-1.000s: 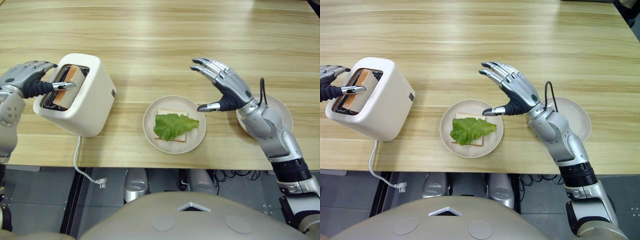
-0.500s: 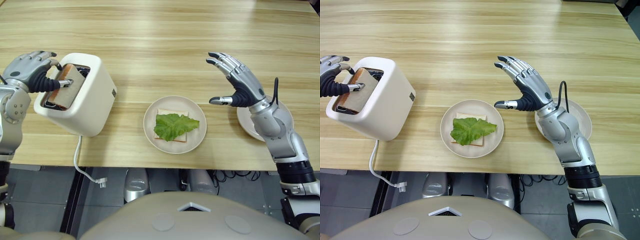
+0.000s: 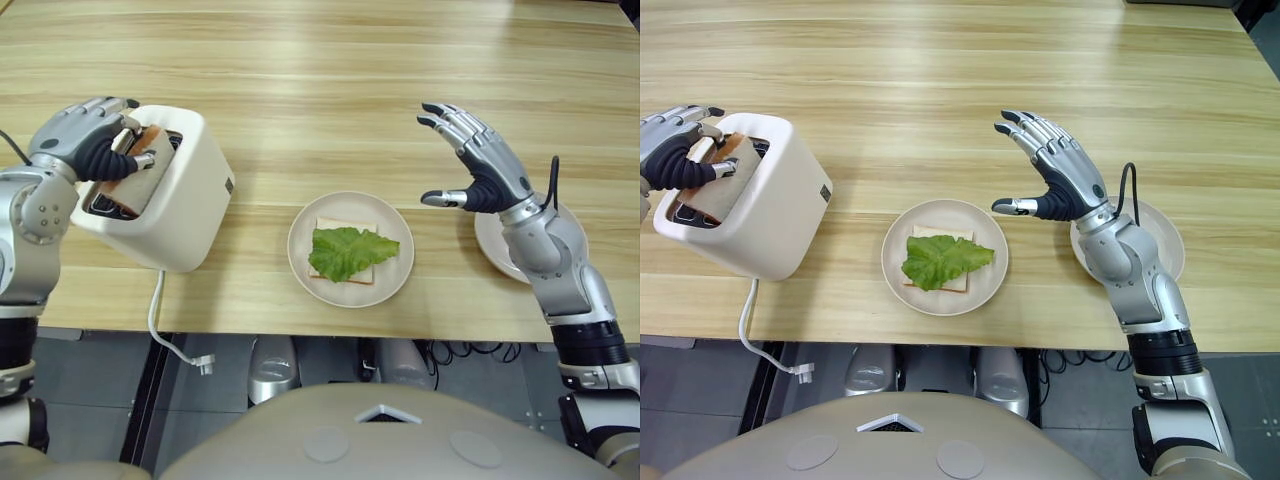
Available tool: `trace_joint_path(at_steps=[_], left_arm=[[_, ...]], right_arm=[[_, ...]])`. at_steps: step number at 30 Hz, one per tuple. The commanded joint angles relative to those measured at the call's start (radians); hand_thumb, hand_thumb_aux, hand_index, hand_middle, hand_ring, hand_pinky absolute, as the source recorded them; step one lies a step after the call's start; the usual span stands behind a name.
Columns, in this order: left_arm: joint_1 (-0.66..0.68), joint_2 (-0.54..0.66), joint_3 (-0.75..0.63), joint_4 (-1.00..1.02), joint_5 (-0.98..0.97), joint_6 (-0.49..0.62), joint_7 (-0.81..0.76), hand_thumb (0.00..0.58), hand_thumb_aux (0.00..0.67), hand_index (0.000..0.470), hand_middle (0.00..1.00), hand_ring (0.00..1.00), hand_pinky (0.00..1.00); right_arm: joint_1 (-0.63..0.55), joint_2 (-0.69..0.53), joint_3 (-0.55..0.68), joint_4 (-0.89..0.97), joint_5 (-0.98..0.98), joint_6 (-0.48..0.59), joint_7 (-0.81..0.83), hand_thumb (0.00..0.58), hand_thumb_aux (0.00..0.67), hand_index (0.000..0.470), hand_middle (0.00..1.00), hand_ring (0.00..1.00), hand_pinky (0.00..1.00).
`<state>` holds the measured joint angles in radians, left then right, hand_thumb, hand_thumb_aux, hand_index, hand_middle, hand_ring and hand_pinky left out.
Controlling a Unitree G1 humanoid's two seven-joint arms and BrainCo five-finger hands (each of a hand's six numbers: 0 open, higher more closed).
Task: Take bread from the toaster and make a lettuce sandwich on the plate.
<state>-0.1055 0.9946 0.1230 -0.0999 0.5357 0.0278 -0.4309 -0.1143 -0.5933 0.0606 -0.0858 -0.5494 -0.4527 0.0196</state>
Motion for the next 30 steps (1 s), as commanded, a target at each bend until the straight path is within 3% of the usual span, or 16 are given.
trace_joint_path(at_steps=[1,10,15,17,19,20,22,23,26,30], left_arm=[[-0.095,0.01,0.01,0.077,-0.127,-0.004,-0.106,0.58,0.67,0.46,0.0,0.0,0.0],[-0.505,0.059,-0.07,0.345,-0.274,-0.015,-0.361,0.58,0.67,0.46,0.0,0.0,0.0],[-0.652,0.025,-0.11,0.373,-0.32,0.008,-0.443,0.58,0.67,0.46,0.0,0.0,0.0],[-0.677,-0.004,-0.122,0.347,-0.35,0.025,-0.471,0.58,0.67,0.46,0.11,0.11,0.11],[-0.685,-0.039,-0.129,0.314,-0.383,0.046,-0.496,0.58,0.67,0.46,0.12,0.12,0.12],[-0.683,-0.057,-0.131,0.295,-0.4,0.059,-0.506,0.58,0.67,0.46,0.3,0.3,0.3],[-0.667,-0.096,-0.137,0.245,-0.437,0.088,-0.52,0.58,0.67,0.46,0.46,0.46,0.46],[-0.651,-0.121,-0.143,0.212,-0.457,0.106,-0.526,0.58,0.67,0.46,0.64,0.64,0.64],[-0.594,-0.186,-0.172,0.121,-0.5,0.158,-0.537,0.58,0.67,0.46,1.0,1.0,1.0],[-0.52,-0.271,-0.226,0.038,-0.53,0.208,-0.533,0.58,0.67,0.46,1.0,1.0,1.0]], right_arm=[[-0.015,0.007,-0.003,0.016,-0.012,0.005,-0.004,0.0,0.0,0.0,0.0,0.0,0.0],[-0.031,0.035,0.01,0.028,-0.032,0.01,-0.013,0.0,0.0,0.0,0.0,0.0,0.0],[-0.036,0.044,0.012,0.033,-0.036,0.01,-0.015,0.0,0.0,0.0,0.0,0.0,0.0],[-0.038,0.045,0.011,0.037,-0.038,0.01,-0.019,0.0,0.0,0.0,0.0,0.0,0.0],[-0.042,0.046,0.011,0.044,-0.041,0.009,-0.023,0.0,0.0,0.0,0.0,0.0,0.0],[-0.045,0.046,0.011,0.048,-0.041,0.009,-0.025,0.0,0.0,0.0,0.0,0.0,0.0],[-0.055,0.047,0.013,0.058,-0.043,0.007,-0.028,0.0,0.0,0.0,0.0,0.0,0.0],[-0.06,0.047,0.013,0.062,-0.043,0.007,-0.028,0.0,0.0,0.0,0.0,0.0,0.0],[-0.073,0.043,0.013,0.074,-0.04,0.002,-0.027,0.0,0.0,0.0,0.0,0.0,0.0],[-0.078,0.028,0.001,0.082,-0.034,-0.005,-0.024,0.0,0.0,0.0,0.0,0.0,0.0]])
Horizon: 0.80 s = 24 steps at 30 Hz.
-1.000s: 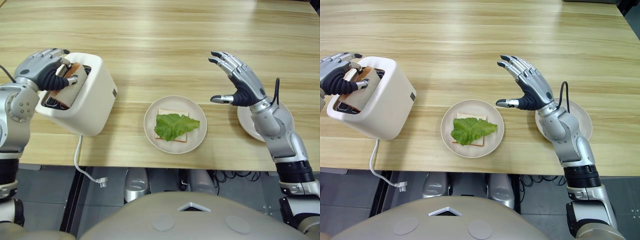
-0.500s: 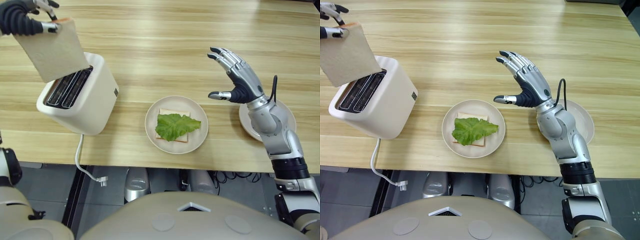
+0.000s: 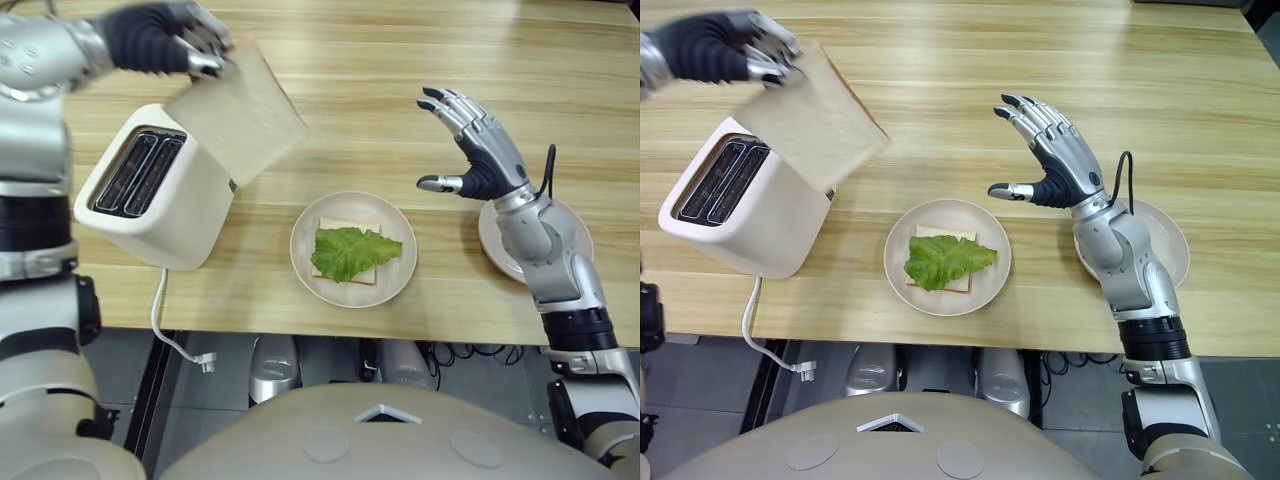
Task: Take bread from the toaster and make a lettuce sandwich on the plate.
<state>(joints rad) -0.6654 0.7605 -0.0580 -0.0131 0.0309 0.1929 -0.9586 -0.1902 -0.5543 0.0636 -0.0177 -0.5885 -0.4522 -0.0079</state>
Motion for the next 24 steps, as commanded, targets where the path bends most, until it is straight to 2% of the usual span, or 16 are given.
trace_joint_path(at_steps=[1,9,15,24], left_arm=[[0.053,-0.061,-0.064,-0.059,-0.031,0.05,-0.003,0.58,0.67,0.46,1.0,1.0,1.0],[0.132,-0.25,-0.216,-0.052,-0.046,0.084,0.002,0.58,0.67,0.46,1.0,1.0,1.0],[0.165,-0.329,-0.311,0.055,0.005,0.003,0.031,0.58,0.67,0.46,1.0,1.0,1.0],[0.157,-0.393,-0.434,0.261,0.187,-0.314,0.155,0.58,0.67,0.46,1.0,1.0,1.0]], right_arm=[[-0.002,-0.016,-0.008,0.014,0.009,-0.007,0.005,0.0,0.0,0.0,0.0,0.0,0.0],[-0.009,-0.05,-0.025,0.005,0.042,-0.022,0.026,0.0,0.0,0.0,0.0,0.0,0.0],[0.001,-0.066,-0.042,-0.04,0.093,-0.028,0.061,0.0,0.0,0.0,0.0,0.0,0.0],[0.029,-0.057,-0.044,-0.08,0.101,-0.016,0.086,0.0,0.0,0.0,0.0,0.0,0.0]])
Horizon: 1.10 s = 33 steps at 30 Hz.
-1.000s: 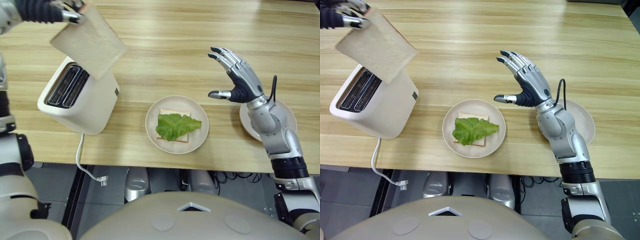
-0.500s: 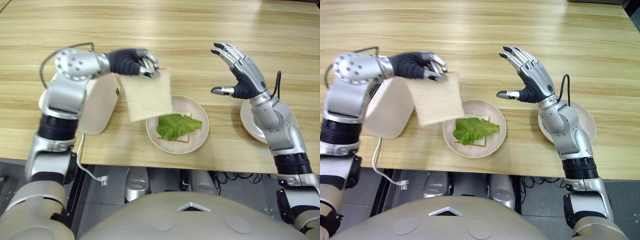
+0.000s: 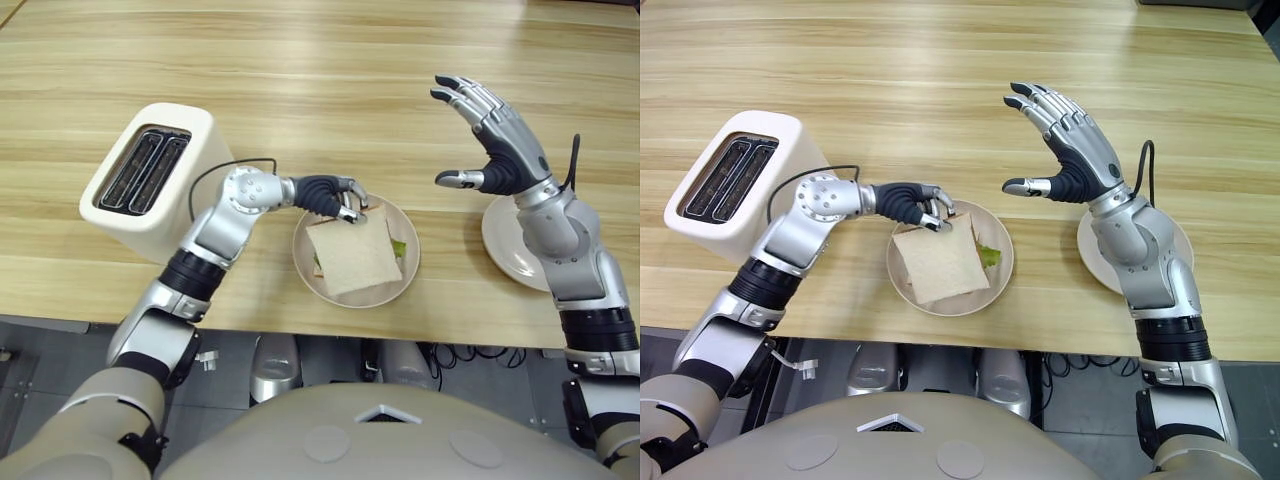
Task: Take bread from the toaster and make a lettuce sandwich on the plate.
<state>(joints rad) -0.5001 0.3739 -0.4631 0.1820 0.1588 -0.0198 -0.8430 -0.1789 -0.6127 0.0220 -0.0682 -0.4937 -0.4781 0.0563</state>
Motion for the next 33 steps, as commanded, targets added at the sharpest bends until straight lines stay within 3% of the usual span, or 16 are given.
trace_joint_path(at_steps=[1,5,10,14,19,24,33], left_arm=[[-0.015,-0.014,-0.033,0.096,0.069,-0.133,0.053,0.58,0.67,0.46,1.0,1.0,1.0],[-0.05,-0.034,-0.04,0.213,0.129,-0.241,0.116,0.58,0.67,0.46,1.0,1.0,1.0],[-0.095,-0.061,-0.044,0.386,0.166,-0.344,0.175,0.58,0.67,0.46,1.0,1.0,1.0],[-0.116,-0.077,-0.031,0.482,0.167,-0.388,0.192,0.58,0.67,0.46,1.0,1.0,1.0],[-0.136,-0.081,-0.016,0.524,0.155,-0.404,0.19,0.58,0.67,0.46,1.0,1.0,1.0],[-0.168,-0.091,-0.017,0.595,0.164,-0.429,0.211,0.58,0.67,0.46,1.0,1.0,1.0],[-0.22,-0.122,-0.021,0.731,0.186,-0.469,0.265,0.58,0.67,0.46,1.0,1.0,1.0]], right_arm=[[0.023,0.004,-0.004,-0.035,0.013,0.011,0.025,0.0,0.0,0.0,0.0,0.0,0.0],[0.044,0.0,-0.002,-0.063,0.082,-0.008,0.069,0.0,0.0,0.0,0.0,0.0,0.0],[0.136,-0.039,0.096,-0.176,0.294,-0.131,0.233,0.0,0.0,0.0,0.0,0.0,0.0],[0.199,-0.087,0.199,-0.234,0.401,-0.185,0.371,0.0,0.0,0.0,0.0,0.0,0.0],[0.209,-0.098,0.215,-0.217,0.428,-0.191,0.435,0.0,0.0,0.0,0.0,0.0,0.0],[0.258,-0.149,0.287,-0.193,0.363,-0.191,0.546,0.0,0.0,0.0,0.0,0.0,0.0],[0.23,-0.157,0.299,-0.06,0.038,-0.159,0.524,0.0,0.0,0.0,0.0,0.0,0.0]])
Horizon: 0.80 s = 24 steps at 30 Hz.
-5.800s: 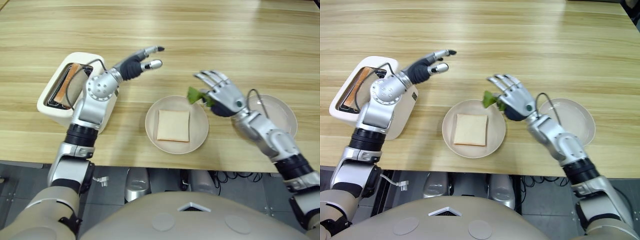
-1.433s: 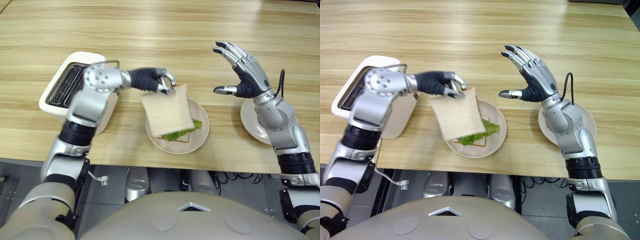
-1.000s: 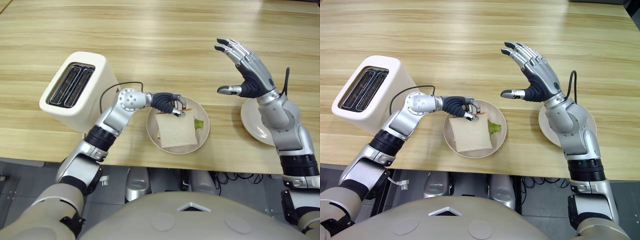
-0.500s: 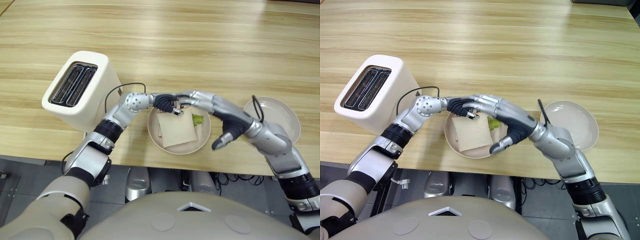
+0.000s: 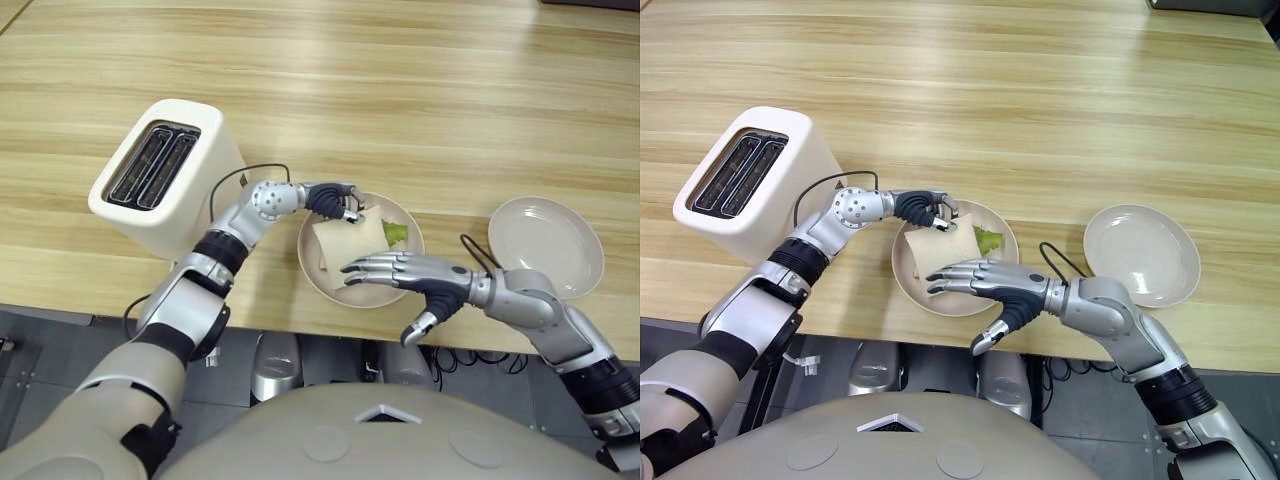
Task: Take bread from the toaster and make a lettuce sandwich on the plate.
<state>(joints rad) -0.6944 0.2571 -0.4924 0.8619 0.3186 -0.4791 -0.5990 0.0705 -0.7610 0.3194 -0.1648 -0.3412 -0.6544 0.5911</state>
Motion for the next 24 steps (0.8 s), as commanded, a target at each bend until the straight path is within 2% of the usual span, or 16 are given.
trace_joint_path(at_steps=[1,5,10,24], left_arm=[[-0.031,-0.008,0.008,0.063,0.028,-0.013,0.025,0.58,0.67,0.46,1.0,1.0,1.0],[-0.047,-0.016,0.005,0.105,0.039,-0.026,0.044,0.58,0.67,0.46,1.0,1.0,1.0],[-0.065,-0.027,0.0,0.163,0.06,-0.035,0.077,0.58,0.67,0.46,1.0,1.0,1.0],[-0.101,-0.057,0.016,0.276,0.103,-0.027,0.153,0.58,0.67,0.46,1.0,1.0,1.0]], right_arm=[[-0.025,-0.007,0.005,0.049,-0.149,0.019,-0.02,0.0,0.0,0.0,0.0,0.0,0.0],[-0.063,0.004,0.019,0.106,-0.297,0.023,-0.081,0.0,0.0,0.0,0.0,0.0,0.0],[-0.107,0.013,0.028,0.154,-0.383,0.043,-0.141,0.0,0.0,0.0,0.0,0.0,0.0],[-0.155,0.016,0.015,0.172,-0.418,0.04,-0.251,0.0,0.0,0.0,0.0,0.0,0.0]])
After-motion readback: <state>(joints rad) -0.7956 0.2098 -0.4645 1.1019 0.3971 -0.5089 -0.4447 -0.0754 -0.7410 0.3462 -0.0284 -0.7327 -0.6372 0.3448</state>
